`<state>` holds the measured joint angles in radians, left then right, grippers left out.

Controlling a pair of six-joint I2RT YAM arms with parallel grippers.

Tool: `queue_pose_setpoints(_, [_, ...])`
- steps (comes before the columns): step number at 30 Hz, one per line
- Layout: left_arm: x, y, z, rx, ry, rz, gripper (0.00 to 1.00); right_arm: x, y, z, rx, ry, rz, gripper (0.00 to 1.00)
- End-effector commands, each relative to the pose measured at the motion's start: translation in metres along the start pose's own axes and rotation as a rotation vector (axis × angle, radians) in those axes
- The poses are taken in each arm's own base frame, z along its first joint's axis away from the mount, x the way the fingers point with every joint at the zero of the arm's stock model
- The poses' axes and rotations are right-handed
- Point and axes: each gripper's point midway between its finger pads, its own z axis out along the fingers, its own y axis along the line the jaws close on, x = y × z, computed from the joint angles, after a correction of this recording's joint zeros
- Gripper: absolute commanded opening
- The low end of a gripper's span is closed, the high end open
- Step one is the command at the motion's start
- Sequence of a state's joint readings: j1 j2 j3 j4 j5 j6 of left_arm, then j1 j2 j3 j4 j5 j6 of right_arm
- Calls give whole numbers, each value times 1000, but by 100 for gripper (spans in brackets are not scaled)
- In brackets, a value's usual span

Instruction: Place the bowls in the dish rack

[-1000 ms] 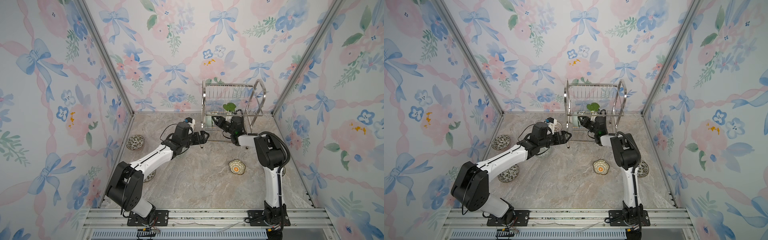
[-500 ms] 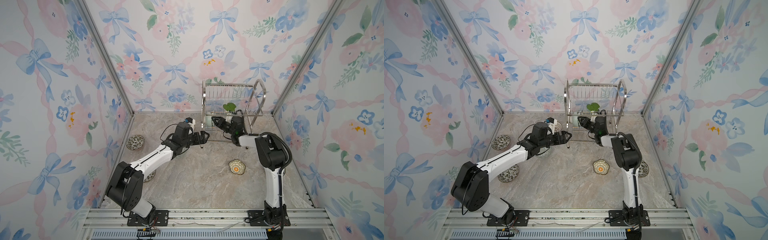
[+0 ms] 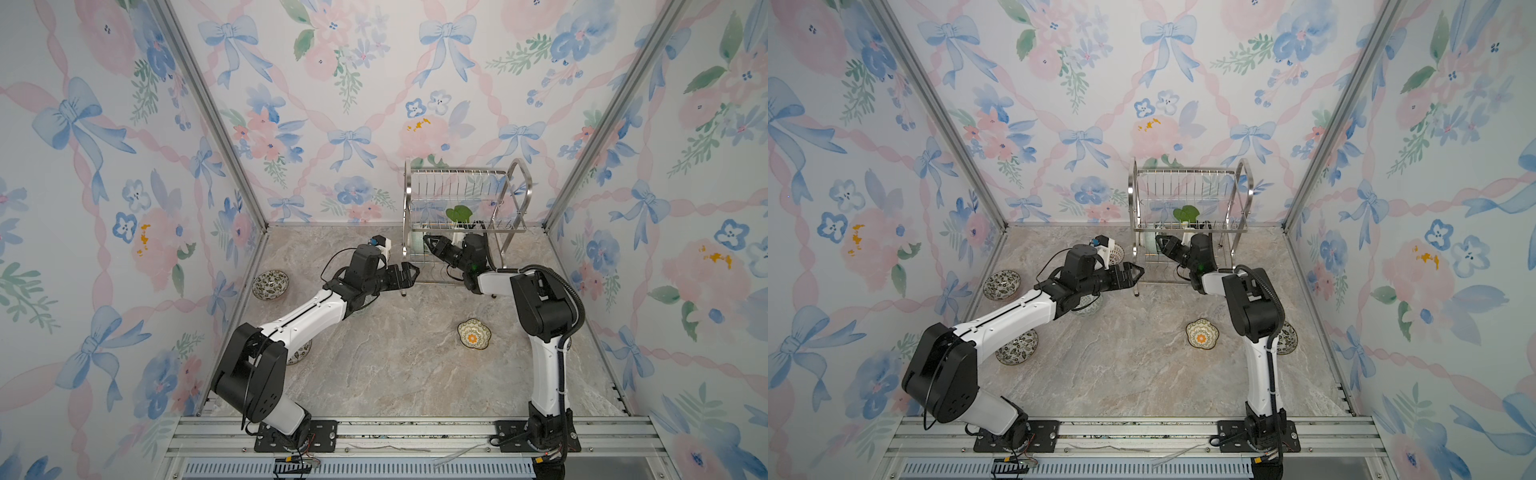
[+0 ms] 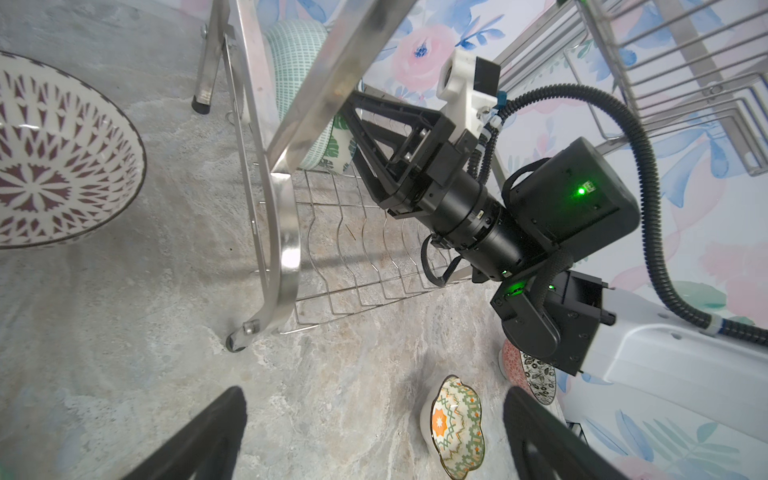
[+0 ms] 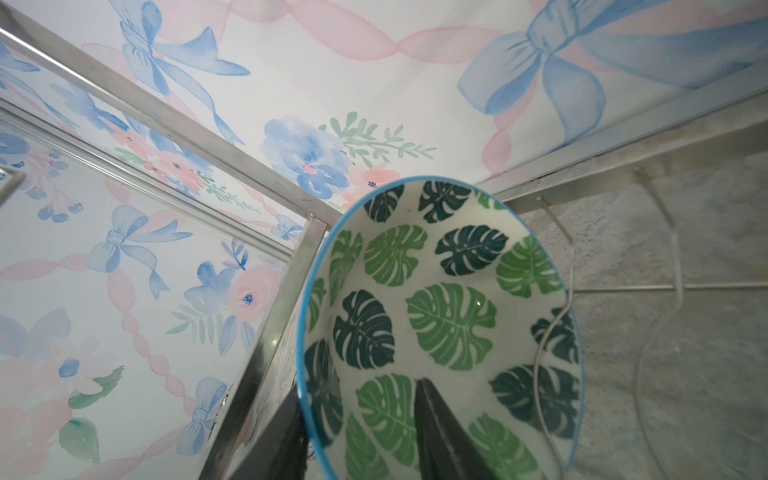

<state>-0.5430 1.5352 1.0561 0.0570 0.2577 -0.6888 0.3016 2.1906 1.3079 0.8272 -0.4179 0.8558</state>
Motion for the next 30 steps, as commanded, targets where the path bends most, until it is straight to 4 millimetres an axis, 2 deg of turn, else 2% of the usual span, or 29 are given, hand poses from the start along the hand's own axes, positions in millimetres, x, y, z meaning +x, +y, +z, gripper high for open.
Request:
queue_pose_setpoints(1, [-4, -6, -9, 10, -23, 8, 98, -20, 14, -11, -7, -62, -42, 41])
queue_pose_setpoints(12, [-2, -5, -12, 5, -25, 9, 98, -20, 11, -18, -2, -77, -32, 40])
queue_pose_setpoints(23, [-3, -5, -16, 4, -34, 9, 98, -21, 22, -27, -20, -88, -32, 41])
queue_pose_setpoints(30, [-1, -5, -17, 7, -34, 6, 98, -16, 21, -35, -12, -93, -28, 42])
